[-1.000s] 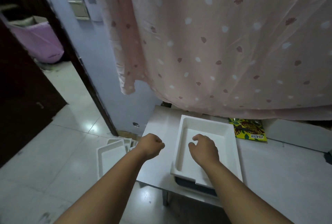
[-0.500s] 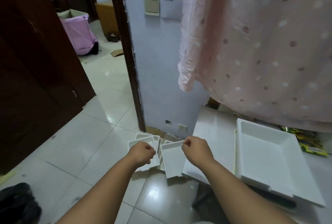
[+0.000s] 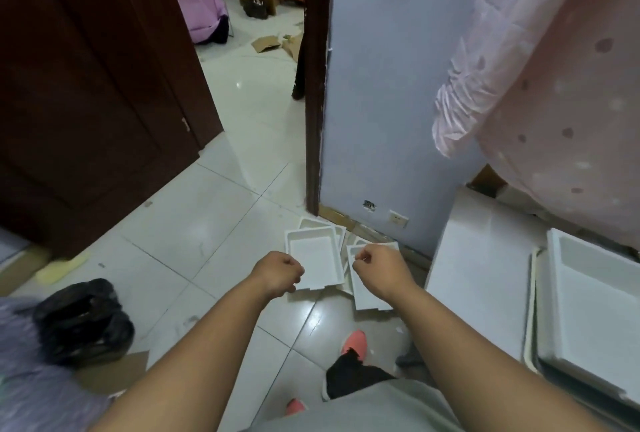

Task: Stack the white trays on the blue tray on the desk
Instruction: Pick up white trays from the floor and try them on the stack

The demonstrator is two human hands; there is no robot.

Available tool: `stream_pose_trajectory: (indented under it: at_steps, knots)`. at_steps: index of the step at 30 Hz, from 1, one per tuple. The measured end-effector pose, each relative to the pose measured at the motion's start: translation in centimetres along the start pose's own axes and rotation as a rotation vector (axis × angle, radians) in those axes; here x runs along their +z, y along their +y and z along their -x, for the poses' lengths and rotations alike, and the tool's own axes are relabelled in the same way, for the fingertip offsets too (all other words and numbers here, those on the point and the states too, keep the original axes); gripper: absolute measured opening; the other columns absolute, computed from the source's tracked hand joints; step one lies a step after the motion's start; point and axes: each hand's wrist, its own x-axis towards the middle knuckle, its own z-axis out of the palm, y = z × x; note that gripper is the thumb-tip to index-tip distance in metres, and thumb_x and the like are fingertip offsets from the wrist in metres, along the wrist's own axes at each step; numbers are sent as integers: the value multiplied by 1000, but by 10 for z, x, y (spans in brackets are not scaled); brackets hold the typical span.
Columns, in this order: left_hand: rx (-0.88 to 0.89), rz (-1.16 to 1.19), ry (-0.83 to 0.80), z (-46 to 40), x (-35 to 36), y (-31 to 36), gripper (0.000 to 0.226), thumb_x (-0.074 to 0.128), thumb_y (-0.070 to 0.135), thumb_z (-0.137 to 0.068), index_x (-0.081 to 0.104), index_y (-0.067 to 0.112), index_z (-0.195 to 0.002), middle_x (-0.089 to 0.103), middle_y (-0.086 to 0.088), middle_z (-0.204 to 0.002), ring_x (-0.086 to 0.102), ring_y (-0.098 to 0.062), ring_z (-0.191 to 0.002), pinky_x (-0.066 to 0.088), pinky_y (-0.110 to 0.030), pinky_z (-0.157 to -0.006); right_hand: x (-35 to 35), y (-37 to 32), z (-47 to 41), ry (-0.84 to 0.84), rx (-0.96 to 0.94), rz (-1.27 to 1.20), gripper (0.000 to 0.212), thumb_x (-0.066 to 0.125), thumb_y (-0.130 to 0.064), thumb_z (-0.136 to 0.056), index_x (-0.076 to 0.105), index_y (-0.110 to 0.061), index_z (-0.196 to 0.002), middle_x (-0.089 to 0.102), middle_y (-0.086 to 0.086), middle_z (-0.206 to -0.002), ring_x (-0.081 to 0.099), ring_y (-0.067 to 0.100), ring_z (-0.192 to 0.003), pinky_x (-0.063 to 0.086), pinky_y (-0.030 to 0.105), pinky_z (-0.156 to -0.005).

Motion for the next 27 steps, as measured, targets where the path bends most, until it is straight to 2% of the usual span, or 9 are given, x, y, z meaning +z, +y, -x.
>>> stream_pose_trajectory:
  at_steps: [3, 7, 12, 16, 19, 22, 25, 27]
  knots:
    - [-23, 20, 1, -17, -10, 3, 18, 58, 22, -90, 71, 9, -94, 73, -8, -97, 70, -20, -78, 49, -29, -65, 6, -4, -28, -43, 9, -11, 13, 56, -23, -89, 67, -20, -81, 66, -5, -79, 60, 11, -72, 44, 26, -59]
    - [-92, 41, 35, -44, -30, 5, 21, 57, 21, -91, 70, 6, -97, 73, -11, -99, 69, -21, -77, 49, -29, -67, 20, -14, -77, -142, 35, -59, 17, 58, -21, -89, 64, -16, -74, 65, -4, -75, 60, 13, -69, 44, 26, -57]
    - [-206, 94, 97, -87, -54, 11, 18, 58, 20, -90, 70, 7, -90, 73, -10, -96, 68, -21, -76, 47, -26, -67, 37, -29, -149, -312, 26, -22, 16, 57, -22, -88, 70, -13, -86, 68, -6, -87, 61, 11, -78, 45, 24, -60]
    - [-269, 159, 130, -140, -57, 17, 20, 58, 20, -90, 71, 7, -96, 74, -8, -96, 73, -24, -88, 54, -33, -79, 49, -31, -209, -391, 46, 16, 17, 57, -24, -87, 70, -12, -85, 70, -2, -87, 63, 16, -79, 45, 24, -60]
    - [-295, 193, 114, -170, -51, 16, 21, 57, 17, -90, 72, 4, -96, 74, -10, -96, 73, -26, -86, 54, -33, -82, 57, -27, -228, -387, 105, -15, 13, 57, -23, -88, 69, -16, -86, 68, -5, -89, 62, 16, -84, 43, 25, -62]
    - [-310, 189, 84, -213, -45, 6, 22, 56, 12, -89, 73, -2, -95, 74, -15, -93, 69, -25, -78, 51, -31, -76, 76, -17, -250, -360, 209, -82, 17, 59, -21, -87, 64, -22, -104, 65, -7, -87, 64, 15, -80, 45, 25, -66]
    - [-313, 185, 50, -259, -29, -21, 12, 62, 15, -87, 72, 13, -82, 73, -10, -87, 68, -21, -74, 55, -31, -73, 113, 12, -273, -354, 305, -92, 26, 61, -24, -87, 61, -25, -113, 68, -2, -94, 64, 15, -84, 44, 25, -67]
    - [-305, 140, 57, -302, -14, -49, 8, 63, 23, -87, 70, 23, -83, 73, -6, -95, 70, -22, -85, 59, -39, -85, 150, 41, -298, -355, 381, -91, 27, 60, -26, -87, 63, -22, -113, 71, 1, -101, 64, 14, -89, 44, 24, -70]
